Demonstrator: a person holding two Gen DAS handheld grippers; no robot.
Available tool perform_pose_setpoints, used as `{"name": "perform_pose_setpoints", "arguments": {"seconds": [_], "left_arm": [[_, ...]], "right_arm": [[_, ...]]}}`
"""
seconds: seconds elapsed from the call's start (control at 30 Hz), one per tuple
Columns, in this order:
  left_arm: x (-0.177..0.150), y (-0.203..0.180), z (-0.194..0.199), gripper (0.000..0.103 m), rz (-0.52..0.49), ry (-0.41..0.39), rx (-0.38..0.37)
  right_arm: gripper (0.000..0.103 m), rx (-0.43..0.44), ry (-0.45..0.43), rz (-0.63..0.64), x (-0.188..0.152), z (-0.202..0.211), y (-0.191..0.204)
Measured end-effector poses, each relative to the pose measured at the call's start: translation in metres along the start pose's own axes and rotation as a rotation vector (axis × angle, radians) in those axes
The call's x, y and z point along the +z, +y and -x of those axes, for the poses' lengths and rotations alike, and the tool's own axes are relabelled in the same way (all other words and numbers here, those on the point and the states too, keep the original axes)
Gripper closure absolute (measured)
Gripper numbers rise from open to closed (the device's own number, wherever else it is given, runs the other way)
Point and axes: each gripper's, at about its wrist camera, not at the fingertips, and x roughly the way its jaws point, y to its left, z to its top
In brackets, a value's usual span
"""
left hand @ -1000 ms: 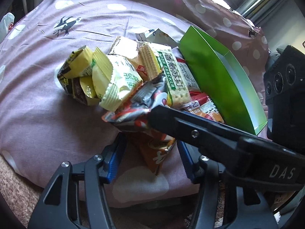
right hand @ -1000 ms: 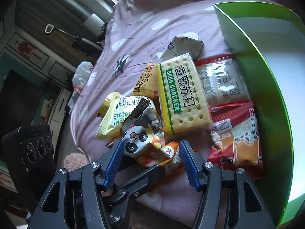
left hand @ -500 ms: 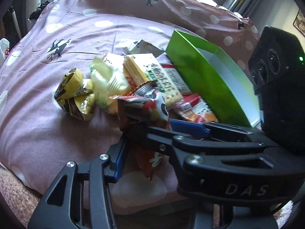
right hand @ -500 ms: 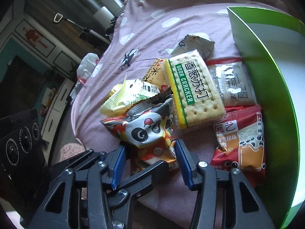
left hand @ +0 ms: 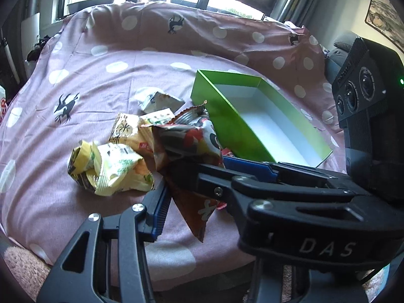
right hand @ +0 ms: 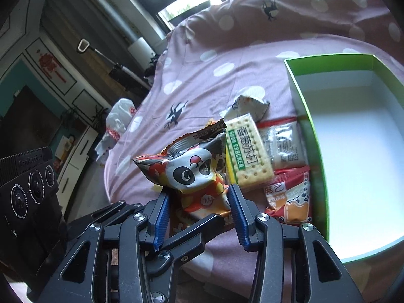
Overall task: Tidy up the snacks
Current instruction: 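Lift the orange bag with the right gripper and carry it over the green box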
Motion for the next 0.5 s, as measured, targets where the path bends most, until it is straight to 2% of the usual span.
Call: {"name": "perform_pose_setpoints", "arguments": {"seconds": [0.5], "left_arm": [[0.023, -0.031, 0.001, 0.059, -0.090, -0.027, -0.063]], "right_arm": [[0.057, -0.052, -0.137, -0.043, 0.007, 0.043, -0.012]]}}
